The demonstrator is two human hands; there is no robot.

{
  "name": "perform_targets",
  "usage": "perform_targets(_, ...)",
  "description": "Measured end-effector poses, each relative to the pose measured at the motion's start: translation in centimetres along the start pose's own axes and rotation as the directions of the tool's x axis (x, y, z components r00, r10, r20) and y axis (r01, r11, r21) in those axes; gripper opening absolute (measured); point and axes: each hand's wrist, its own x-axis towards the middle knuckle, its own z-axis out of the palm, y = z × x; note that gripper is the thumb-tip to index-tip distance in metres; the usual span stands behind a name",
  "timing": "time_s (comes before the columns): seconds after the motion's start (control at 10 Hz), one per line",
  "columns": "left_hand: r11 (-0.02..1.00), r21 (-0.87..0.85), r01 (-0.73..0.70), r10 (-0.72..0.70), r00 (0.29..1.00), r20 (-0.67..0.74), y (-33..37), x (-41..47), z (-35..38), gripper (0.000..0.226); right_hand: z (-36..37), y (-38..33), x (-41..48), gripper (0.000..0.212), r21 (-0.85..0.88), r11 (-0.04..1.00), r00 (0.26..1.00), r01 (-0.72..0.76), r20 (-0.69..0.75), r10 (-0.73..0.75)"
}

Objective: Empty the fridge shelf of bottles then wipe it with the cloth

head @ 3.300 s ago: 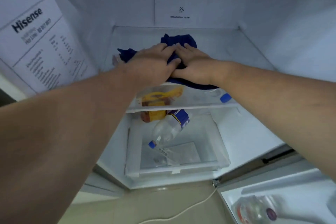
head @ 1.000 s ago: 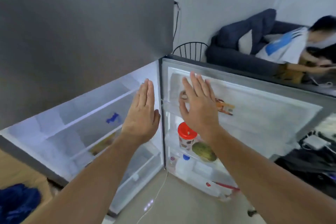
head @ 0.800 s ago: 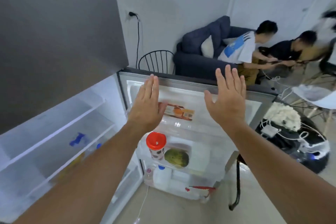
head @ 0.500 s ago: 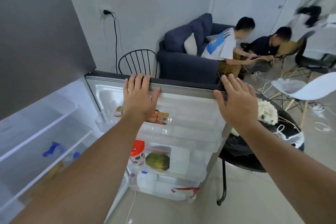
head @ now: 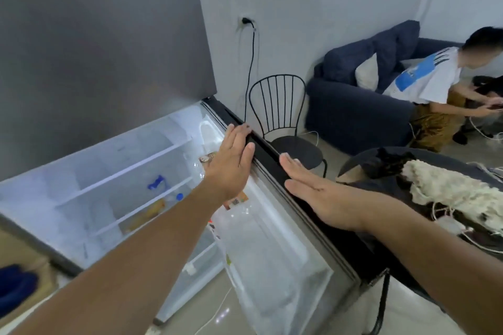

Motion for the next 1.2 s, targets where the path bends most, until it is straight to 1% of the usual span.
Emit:
perform_targets(0.1, 0.984, -0.157, 0.085, -0.063, 0.988, 0.14, 0.4, -4.7, -3.1, 0.057, 3.9, -2.0, 4.6, 0.057, 0.031, 0.989, 0.989, 0.143, -0.026, -0.142)
perform_targets(0.2, 0.98, -0.149, 0.135, -0.091, 0.959, 0.268, 0.6, -9.8, -7.1, 0.061, 7.2, -4.4, 8.2, 0.057, 0.054, 0.961, 0.957, 0.27, -0.126, -0.262)
perform_targets(0.3, 0.983, -0.018, 0.18, -0.163, 0.924, 0.346, -0.5, -13.7, -11.8, 0.069, 9.3, -6.6, 11.9, 0.06, -0.03, 0.929, 0.911, 0.369, -0.185, -0.368)
perform_targets(0.4, 0.93, 0.329, 0.165, -0.27, 0.913, 0.305, -2.5, -16.9, -15.4, 0.081, 11.8, -9.1, 15.8, 0.064, -0.111, 0.909, 0.871, 0.402, -0.26, -0.417)
perform_targets(0.5, 0.745, 0.639, 0.188, -0.288, 0.956, 0.055, -5.1, -18.8, -16.1, 0.08, 15.6, -11.9, 19.0, 0.065, -0.209, 0.891, 0.789, 0.402, -0.415, -0.454)
perform_targets(0.6, 0.626, 0.736, 0.258, -0.27, 0.957, -0.105, -9.6, -19.0, -15.5, 0.078, 18.8, -15.1, 22.1, 0.068, -0.245, 0.917, 0.748, 0.314, -0.531, -0.398)
perform_targets(0.7, 0.577, 0.773, 0.264, -0.188, 0.964, -0.188, -15.2, -19.0, -16.2, 0.073, 20.4, -17.8, 25.3, 0.072, -0.292, 0.931, 0.714, 0.219, -0.602, -0.357)
perform_targets(0.8, 0.589, 0.771, 0.245, -0.118, 0.969, -0.218, -20.2, -18.5, -17.3, 0.072, 21.7, -19.5, 28.0, 0.076, -0.329, 0.933, 0.71, 0.144, -0.623, -0.329)
perform_targets(0.9, 0.599, 0.771, 0.217, -0.053, 0.971, -0.233, -24.1, -17.5, -18.3, 0.073, 23.1, -20.4, 30.1, 0.078, -0.307, 0.947, 0.676, 0.092, -0.68, -0.286)
perform_targets(1.0, 0.569, 0.802, 0.181, -0.007, 0.977, -0.215, -26.6, -17.1, -18.3, 0.078, 23.7, -19.6, 31.0, 0.076, -0.321, 0.942, 0.653, 0.102, -0.693, -0.307)
perform_targets(1.1, 0.597, 0.783, 0.172, 0.025, 0.972, -0.233, -27.7, -16.6, -17.6, 0.094, 23.4, -19.6, 31.3, 0.076, -0.337, 0.935, 0.646, 0.114, -0.689, -0.327)
perform_targets(1.2, 0.617, 0.753, 0.229, 0.004, 0.956, -0.294, -27.1, -16.9, -16.8, 0.107, 22.8, -19.1, 29.6, 0.075, -0.317, 0.932, 0.716, 0.176, -0.609, -0.343)
